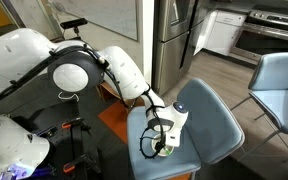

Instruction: Remove the green marker from the white bowl and put it on the blue chair

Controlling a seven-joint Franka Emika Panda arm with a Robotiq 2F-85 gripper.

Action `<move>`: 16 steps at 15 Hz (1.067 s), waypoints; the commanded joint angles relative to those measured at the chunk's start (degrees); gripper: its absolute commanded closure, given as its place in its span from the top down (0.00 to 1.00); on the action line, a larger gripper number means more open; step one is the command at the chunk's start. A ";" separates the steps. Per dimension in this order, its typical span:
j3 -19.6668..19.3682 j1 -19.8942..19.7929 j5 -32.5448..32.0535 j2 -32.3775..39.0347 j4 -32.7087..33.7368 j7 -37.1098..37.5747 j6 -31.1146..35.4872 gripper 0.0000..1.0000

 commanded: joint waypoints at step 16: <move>-3.05 3.72 -2.45 -4.94 0.06 8.23 -5.75 0.05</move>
